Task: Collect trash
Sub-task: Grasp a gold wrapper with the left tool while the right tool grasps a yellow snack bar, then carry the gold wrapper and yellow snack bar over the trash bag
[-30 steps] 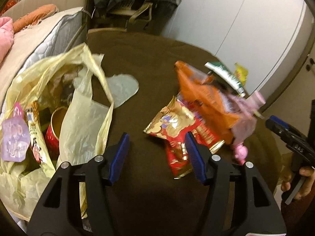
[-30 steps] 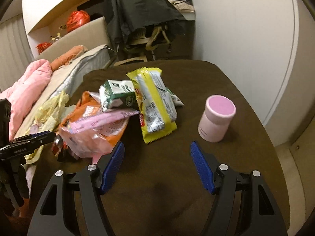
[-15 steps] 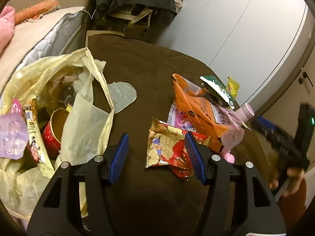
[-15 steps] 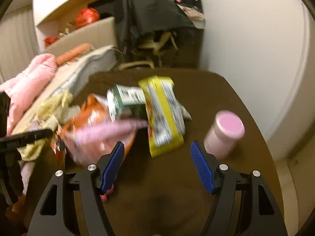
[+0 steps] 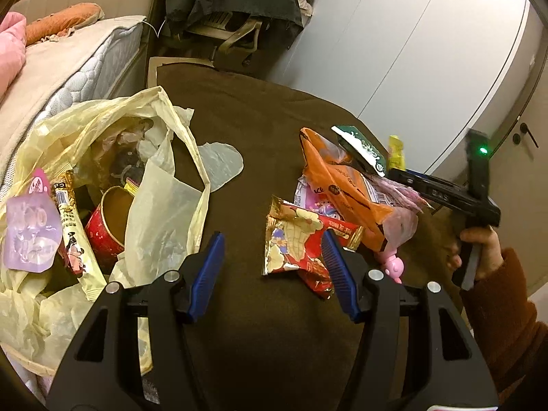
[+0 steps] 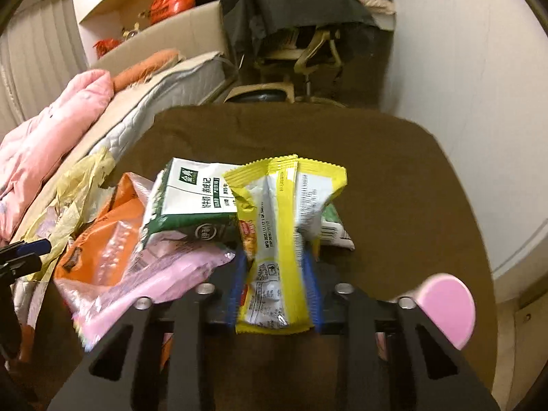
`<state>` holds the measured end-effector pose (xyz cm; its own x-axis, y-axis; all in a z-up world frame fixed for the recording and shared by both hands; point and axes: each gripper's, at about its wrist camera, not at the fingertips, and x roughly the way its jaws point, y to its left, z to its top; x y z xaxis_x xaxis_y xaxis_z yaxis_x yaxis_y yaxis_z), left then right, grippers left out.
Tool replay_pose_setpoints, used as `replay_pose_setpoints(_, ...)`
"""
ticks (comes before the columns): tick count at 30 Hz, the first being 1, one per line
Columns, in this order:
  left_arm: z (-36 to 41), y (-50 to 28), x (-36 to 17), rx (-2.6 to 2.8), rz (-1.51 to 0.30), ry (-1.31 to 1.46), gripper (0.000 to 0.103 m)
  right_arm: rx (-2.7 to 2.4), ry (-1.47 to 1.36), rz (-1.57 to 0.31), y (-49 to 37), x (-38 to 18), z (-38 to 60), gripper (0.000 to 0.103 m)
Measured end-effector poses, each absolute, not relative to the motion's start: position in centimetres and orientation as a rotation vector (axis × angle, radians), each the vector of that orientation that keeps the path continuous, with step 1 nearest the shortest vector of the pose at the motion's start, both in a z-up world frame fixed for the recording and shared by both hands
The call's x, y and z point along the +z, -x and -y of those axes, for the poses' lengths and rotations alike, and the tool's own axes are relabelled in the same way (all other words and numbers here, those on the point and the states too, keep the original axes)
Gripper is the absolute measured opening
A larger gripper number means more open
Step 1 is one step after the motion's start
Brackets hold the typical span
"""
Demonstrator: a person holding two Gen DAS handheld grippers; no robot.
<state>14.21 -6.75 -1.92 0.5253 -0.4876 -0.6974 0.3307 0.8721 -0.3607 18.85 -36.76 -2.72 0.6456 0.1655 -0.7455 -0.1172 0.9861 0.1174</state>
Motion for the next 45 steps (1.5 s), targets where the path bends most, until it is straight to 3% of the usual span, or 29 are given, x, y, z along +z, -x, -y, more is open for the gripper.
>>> replay_pose_setpoints(8,7.9,-15.0,-3.7,-0.565,-0.979,0.267,0.062,0.073,-0.103,-0.773,-12.6,0.0,36.9,0.022)
replay_pose_setpoints(19,10.0,-15.7,-3.6,-0.491,-0.981,0.146,0.061,0.053,-0.231,-0.817,-7.7,-3.1,37.4,0.023)
replay_pose_setpoints(25,10.4,-15.5,-3.4,-0.488,-1.003,0.158,0.047,0.063,-0.251,-0.83,-6.8,-3.7,37.0,0.023)
replay_pose_setpoints(29,10.0,-15.0,-3.2,-0.493,-1.008,0.168,0.019,0.074,-0.244,-0.827,-6.6,-3.3,36.5,0.023)
replay_pose_setpoints(34,8.6,-13.8,-2.5,-0.5,-0.975,0.187,0.012,0.086,-0.235,-0.814,-6.5,-2.6,36.0,0.023)
replay_pose_setpoints(35,8.4,-13.6,-2.2,-0.503,-0.966,0.188,0.004,0.089,-0.233,-0.811,-6.5,-2.5,35.8,0.023)
replay_pose_setpoints(45,6.8,-12.5,0.2,-0.507,-0.891,0.2,0.004,0.115,-0.181,-0.766,-6.6,0.0,34.1,0.023)
